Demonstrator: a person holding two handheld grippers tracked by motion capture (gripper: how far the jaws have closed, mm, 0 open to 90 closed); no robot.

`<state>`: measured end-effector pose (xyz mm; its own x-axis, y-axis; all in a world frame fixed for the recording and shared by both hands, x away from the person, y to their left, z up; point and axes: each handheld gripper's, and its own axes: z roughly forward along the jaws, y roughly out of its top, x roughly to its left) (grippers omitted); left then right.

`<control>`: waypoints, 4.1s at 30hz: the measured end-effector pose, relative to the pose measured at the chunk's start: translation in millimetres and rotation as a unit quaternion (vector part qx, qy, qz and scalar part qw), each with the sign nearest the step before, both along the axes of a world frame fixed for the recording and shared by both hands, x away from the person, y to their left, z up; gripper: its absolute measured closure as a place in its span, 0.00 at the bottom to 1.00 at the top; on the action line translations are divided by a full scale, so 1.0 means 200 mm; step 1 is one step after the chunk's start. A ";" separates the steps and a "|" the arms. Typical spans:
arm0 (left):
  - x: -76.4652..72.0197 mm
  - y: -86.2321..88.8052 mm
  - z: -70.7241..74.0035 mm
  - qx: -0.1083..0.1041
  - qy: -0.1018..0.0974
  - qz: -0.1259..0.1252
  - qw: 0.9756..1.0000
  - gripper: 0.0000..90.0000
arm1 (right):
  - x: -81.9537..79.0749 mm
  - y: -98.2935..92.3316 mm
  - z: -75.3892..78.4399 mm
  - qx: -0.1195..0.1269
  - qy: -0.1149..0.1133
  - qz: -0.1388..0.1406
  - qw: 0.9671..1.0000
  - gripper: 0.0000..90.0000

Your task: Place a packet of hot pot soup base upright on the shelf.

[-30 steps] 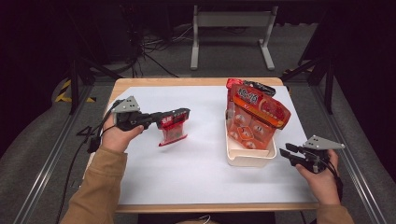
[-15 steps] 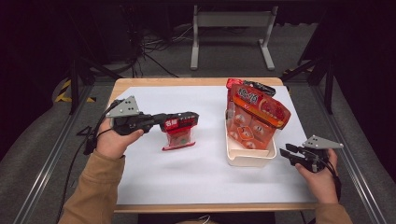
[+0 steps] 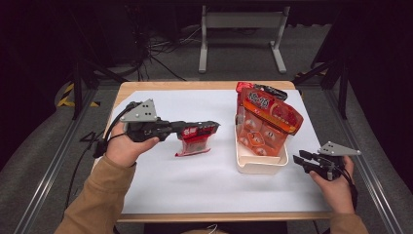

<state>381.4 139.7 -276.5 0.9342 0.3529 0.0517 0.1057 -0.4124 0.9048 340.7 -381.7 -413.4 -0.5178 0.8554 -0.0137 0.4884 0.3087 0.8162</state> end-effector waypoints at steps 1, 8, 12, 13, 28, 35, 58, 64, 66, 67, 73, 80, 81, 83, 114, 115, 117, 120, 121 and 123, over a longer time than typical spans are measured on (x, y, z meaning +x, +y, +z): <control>0.00 0.00 0.00 0.000 0.000 0.000 1.000 1.00 | 0.00 0.00 0.00 0.000 0.000 0.000 1.000 0.70; 0.00 -0.11 0.04 -0.009 -0.011 -0.025 1.000 1.00 | -0.01 -0.02 0.00 0.001 -0.002 -0.004 1.000 0.70; 0.01 -0.16 0.06 -0.013 -0.011 -0.035 0.999 1.00 | -0.01 -0.03 0.00 0.002 -0.002 -0.005 1.000 0.70; 0.01 -0.17 0.07 -0.013 -0.011 -0.039 0.999 1.00 | -0.01 -0.03 0.00 0.002 -0.006 -0.003 1.000 0.70; 0.02 -0.33 0.10 -0.035 -0.015 -0.067 0.997 1.00 | -0.01 -0.02 0.02 0.004 -0.022 -0.004 1.000 0.69; 0.02 -0.39 0.11 -0.059 -0.025 -0.080 0.995 1.00 | -0.01 -0.03 0.02 0.001 -0.026 -0.008 1.000 0.69; 0.05 -0.60 0.03 -0.088 -0.035 -0.104 0.990 1.00 | -0.02 -0.04 0.02 -0.003 -0.030 -0.010 1.000 0.70; 0.07 -0.66 -0.01 -0.093 -0.030 -0.108 0.989 1.00 | -0.02 -0.05 0.01 0.003 -0.029 -0.010 1.000 0.70; 0.07 -0.68 -0.02 -0.095 -0.032 -0.111 0.989 1.00 | -0.02 -0.05 0.01 0.003 -0.029 -0.010 1.000 0.70; 0.07 -0.68 -0.02 -0.095 -0.032 -0.111 0.989 1.00 | -0.02 -0.05 0.01 0.003 -0.029 -0.010 1.000 0.70; 0.06 -0.74 -0.05 -0.096 -0.035 -0.121 0.987 1.00 | -0.02 -0.06 0.01 0.006 -0.031 -0.010 0.999 0.70; 0.05 -0.79 -0.08 -0.094 -0.035 -0.129 0.987 1.00 | -0.02 -0.07 0.02 0.010 -0.033 -0.010 0.999 0.70; 0.05 -0.80 -0.08 -0.093 -0.035 -0.130 0.986 1.00 | -0.02 -0.07 0.02 0.009 -0.033 -0.009 0.999 0.70; 0.06 -0.82 -0.10 -0.094 -0.036 -0.131 0.986 1.00 | -0.02 -0.07 0.02 0.010 -0.034 -0.009 0.999 0.70; 0.10 -0.91 -0.28 -0.081 -0.012 -0.126 0.989 1.00 | -0.02 -0.07 0.02 0.013 -0.032 -0.011 0.999 0.69; 0.10 -0.92 -0.29 -0.079 -0.013 -0.126 0.989 1.00 | -0.02 -0.07 0.02 0.013 -0.032 -0.011 0.999 0.69; 0.10 -0.92 -0.30 -0.077 -0.012 -0.126 0.989 1.00 | -0.02 -0.07 0.02 0.013 -0.032 -0.012 0.999 0.69; 0.10 -0.92 -0.32 -0.077 -0.007 -0.123 0.989 1.00 | -0.02 -0.07 0.02 0.013 -0.033 -0.010 0.999 0.68; 0.10 -0.92 -0.32 -0.077 -0.007 -0.123 0.989 1.00 | -0.02 -0.07 0.02 0.013 -0.033 -0.010 0.999 0.68; 0.11 -0.92 -0.34 -0.075 -0.004 -0.122 0.990 1.00 | -0.02 -0.07 0.02 0.014 -0.032 -0.011 0.999 0.68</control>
